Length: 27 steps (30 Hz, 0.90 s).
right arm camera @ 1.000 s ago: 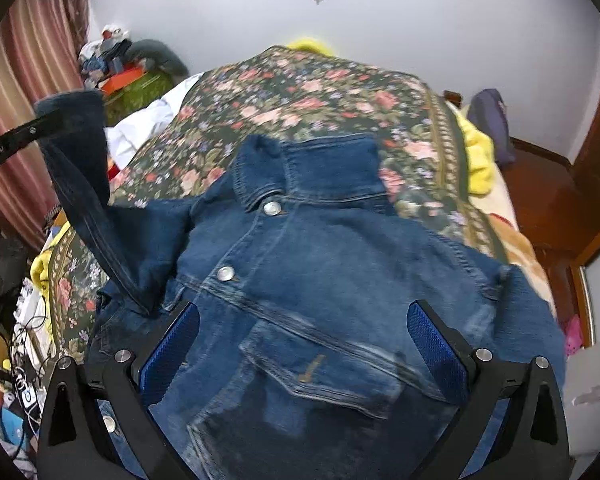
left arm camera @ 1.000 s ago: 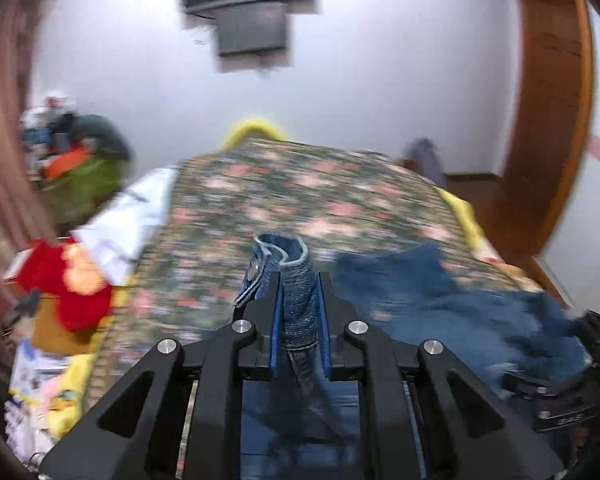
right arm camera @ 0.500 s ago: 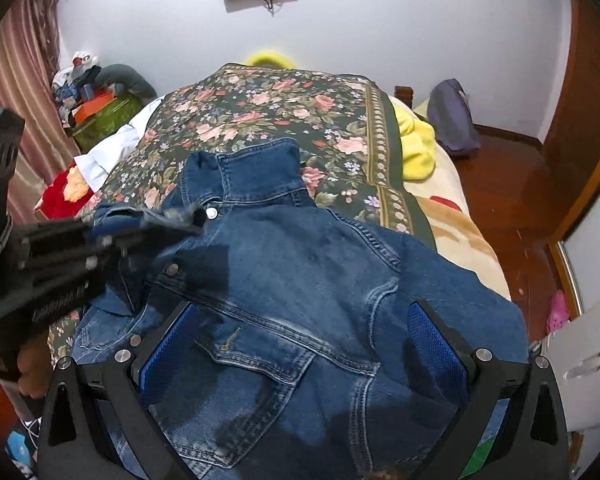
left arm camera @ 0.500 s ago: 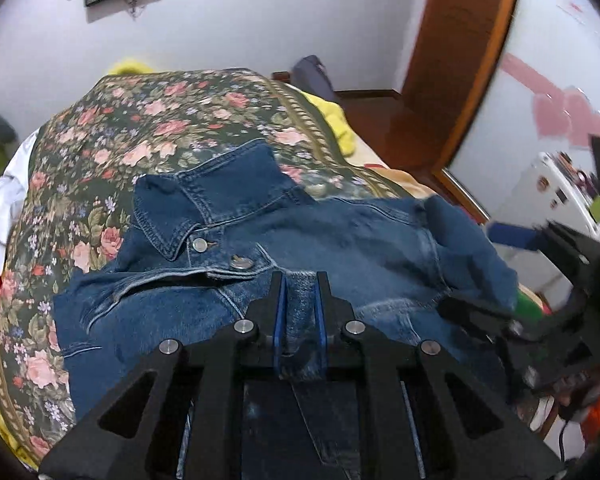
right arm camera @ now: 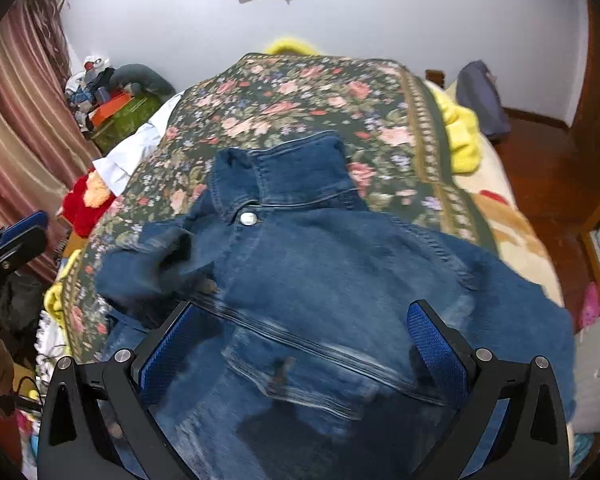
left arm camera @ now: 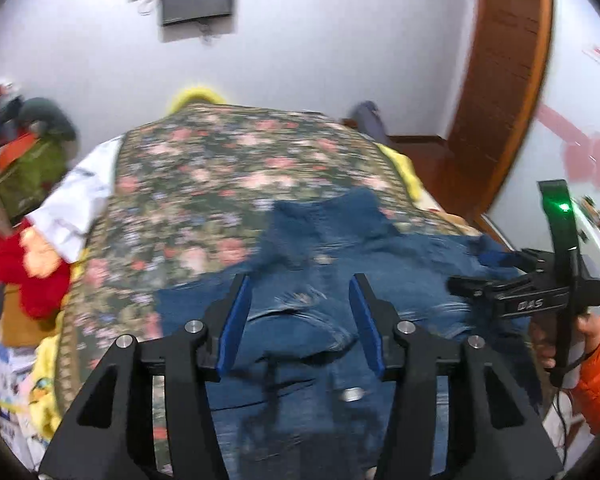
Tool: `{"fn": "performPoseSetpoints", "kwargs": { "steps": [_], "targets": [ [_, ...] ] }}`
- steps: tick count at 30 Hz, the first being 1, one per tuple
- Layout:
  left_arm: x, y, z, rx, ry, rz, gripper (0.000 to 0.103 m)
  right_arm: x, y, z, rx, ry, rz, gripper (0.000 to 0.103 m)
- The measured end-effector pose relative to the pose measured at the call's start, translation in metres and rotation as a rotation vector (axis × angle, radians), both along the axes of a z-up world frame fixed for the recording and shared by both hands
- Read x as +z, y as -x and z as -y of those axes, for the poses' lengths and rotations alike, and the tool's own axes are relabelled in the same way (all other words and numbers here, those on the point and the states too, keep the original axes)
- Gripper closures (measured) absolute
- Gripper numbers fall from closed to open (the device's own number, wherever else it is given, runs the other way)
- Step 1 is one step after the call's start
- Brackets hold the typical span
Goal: Fold large clothes
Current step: 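Lay the sleeve flat on the jacket body and open the left gripper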
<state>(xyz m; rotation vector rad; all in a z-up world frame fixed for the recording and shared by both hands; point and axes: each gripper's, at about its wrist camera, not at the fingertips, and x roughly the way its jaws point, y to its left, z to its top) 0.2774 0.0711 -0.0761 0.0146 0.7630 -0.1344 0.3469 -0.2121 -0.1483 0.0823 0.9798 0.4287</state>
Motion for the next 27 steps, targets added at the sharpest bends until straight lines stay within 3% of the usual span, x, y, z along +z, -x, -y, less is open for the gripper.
{"fn": "performPoseSetpoints", "kwargs": {
  "steps": [4, 7, 11, 17, 23, 26, 27],
  "targets": [
    [-0.009, 0.007, -0.048, 0.105, -0.009, -0.023, 0.049, -0.003, -0.008, -0.022, 0.029, -0.036, -0.034, 0.000],
    [-0.031, 0.009, -0.075, 0.169, -0.057, -0.065, 0.048, -0.006, -0.011, -0.044, 0.069, -0.043, -0.050, 0.000],
    [-0.077, 0.009, -0.101, 0.222, -0.070, -0.159, 0.048, -0.016, -0.021, -0.081, 0.135, -0.035, -0.095, 0.000],
    [-0.139, 0.002, -0.120, 0.252, -0.020, -0.288, 0.048, -0.041, -0.038, -0.135, 0.236, -0.012, -0.165, 0.001],
    [-0.177, -0.012, -0.123, 0.250, 0.013, -0.359, 0.048, -0.077, -0.049, -0.173, 0.299, 0.047, -0.250, 0.022],
    [-0.193, -0.017, -0.123, 0.253, 0.023, -0.394, 0.048, -0.086, -0.044, -0.184, 0.292, 0.085, -0.221, 0.025],
    [-0.198, -0.018, -0.122, 0.251, 0.028, -0.409, 0.048, -0.085, -0.040, -0.186, 0.295, 0.095, -0.194, 0.041]
  ]
}}
